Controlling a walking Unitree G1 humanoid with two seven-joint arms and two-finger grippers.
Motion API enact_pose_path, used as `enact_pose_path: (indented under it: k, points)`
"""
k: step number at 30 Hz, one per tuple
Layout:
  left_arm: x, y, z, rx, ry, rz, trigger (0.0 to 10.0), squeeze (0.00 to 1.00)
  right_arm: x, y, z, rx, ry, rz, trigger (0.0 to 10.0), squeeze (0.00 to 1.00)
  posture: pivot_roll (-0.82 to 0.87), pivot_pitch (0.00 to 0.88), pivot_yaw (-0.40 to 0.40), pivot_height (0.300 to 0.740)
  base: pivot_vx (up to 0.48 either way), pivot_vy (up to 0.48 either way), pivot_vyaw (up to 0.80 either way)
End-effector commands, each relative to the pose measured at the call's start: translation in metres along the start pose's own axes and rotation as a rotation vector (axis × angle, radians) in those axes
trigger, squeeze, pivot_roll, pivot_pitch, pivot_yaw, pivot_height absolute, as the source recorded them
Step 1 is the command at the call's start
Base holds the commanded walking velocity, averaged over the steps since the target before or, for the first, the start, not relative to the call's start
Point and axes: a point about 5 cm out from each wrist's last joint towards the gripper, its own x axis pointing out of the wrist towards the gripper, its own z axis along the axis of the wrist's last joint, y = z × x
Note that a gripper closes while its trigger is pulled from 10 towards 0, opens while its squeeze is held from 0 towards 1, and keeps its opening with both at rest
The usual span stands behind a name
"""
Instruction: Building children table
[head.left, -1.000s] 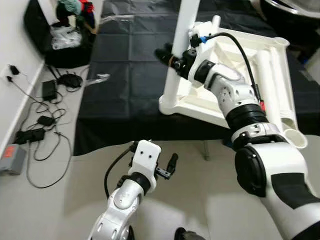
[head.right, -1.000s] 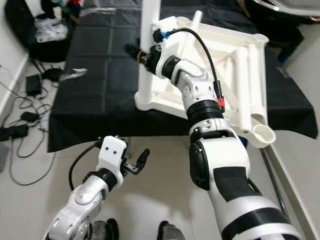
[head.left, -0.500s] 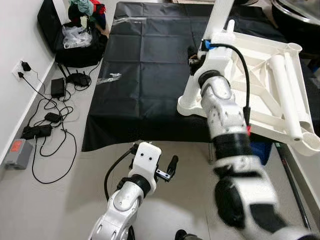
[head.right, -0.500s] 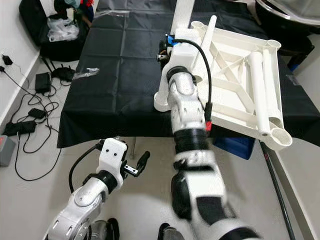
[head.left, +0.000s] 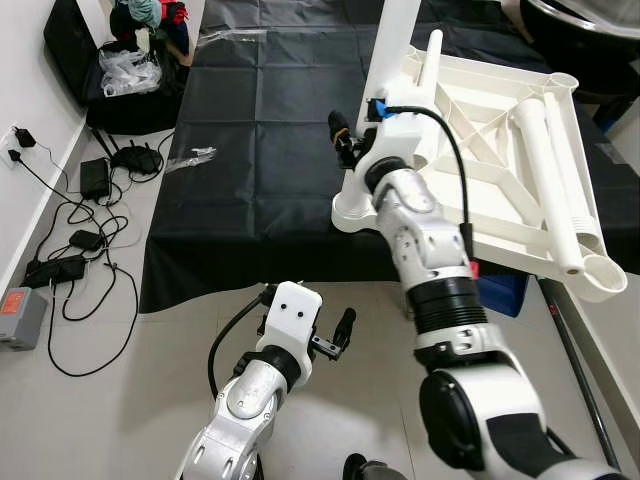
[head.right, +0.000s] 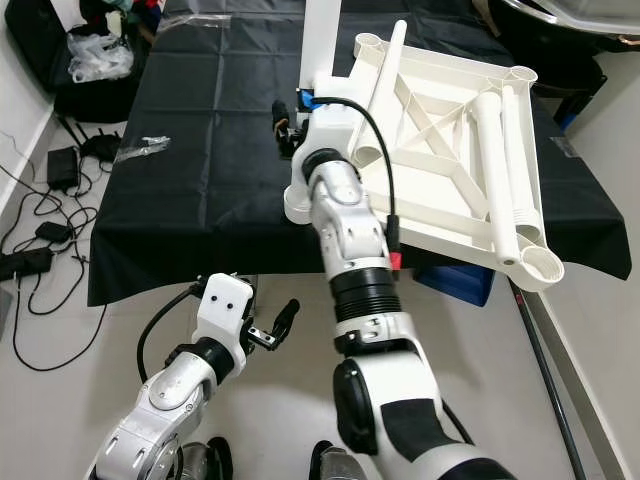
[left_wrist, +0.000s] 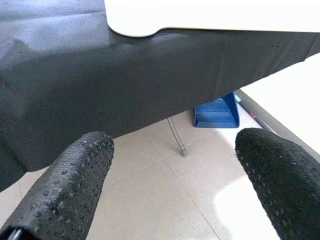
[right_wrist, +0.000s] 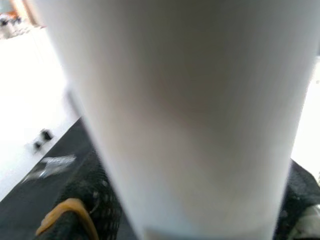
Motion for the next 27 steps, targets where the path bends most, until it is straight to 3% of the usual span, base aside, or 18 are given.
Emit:
enact_pose_path:
  k: [1, 5, 6, 9, 14, 16, 27]
  points:
    - [-0.001, -0.001, -0.003, 0.001, 0.018, 0.000, 10.0, 0.00, 0.001, 0.001, 0.002, 0.003, 0.048, 0.118, 10.0, 0.00, 0.12, 0.211, -0.065, 0.740, 0.000, 0.000, 0.00]
    - [-0.001, -0.001, -0.003, 0.001, 0.017, -0.001, 10.0, 0.00, 0.002, -0.012, 0.008, -0.035, 0.091, 0.262, 10.0, 0.00, 0.12, 0.216, -0.065, 0.740, 0.000, 0.000, 0.00]
    - [-0.001, -0.001, -0.003, 0.001, 0.017, -0.001, 10.0, 0.00, 0.002, -0.012, 0.008, -0.035, 0.091, 0.262, 10.0, 0.00, 0.12, 0.216, -0.065, 0.740, 0.000, 0.000, 0.00]
    - [-0.002, -0.001, -0.003, 0.001, 0.016, 0.000, 10.0, 0.00, 0.004, -0.025, 0.024, -0.022, 0.050, 0.418, 10.0, 0.00, 0.13, 0.221, -0.065, 0.740, 0.000, 0.000, 0.00]
    - [-0.002, -0.001, -0.002, 0.000, 0.016, -0.001, 10.0, 0.00, 0.005, -0.025, 0.027, 0.011, 0.028, 0.505, 10.0, 0.00, 0.13, 0.231, -0.063, 0.740, 0.000, 0.000, 0.00]
    - [-0.003, -0.002, -0.002, -0.002, 0.016, -0.001, 10.0, 0.00, 0.003, -0.023, 0.027, 0.018, 0.030, 0.597, 10.0, 0.00, 0.14, 0.237, -0.065, 0.740, 0.000, 0.000, 0.00]
    - [-0.005, -0.002, 0.000, -0.003, 0.016, 0.002, 10.0, 0.00, 0.005, -0.012, 0.024, 0.047, 0.044, 0.713, 10.0, 0.00, 0.15, 0.255, -0.070, 0.740, 0.000, 0.000, 0.00]
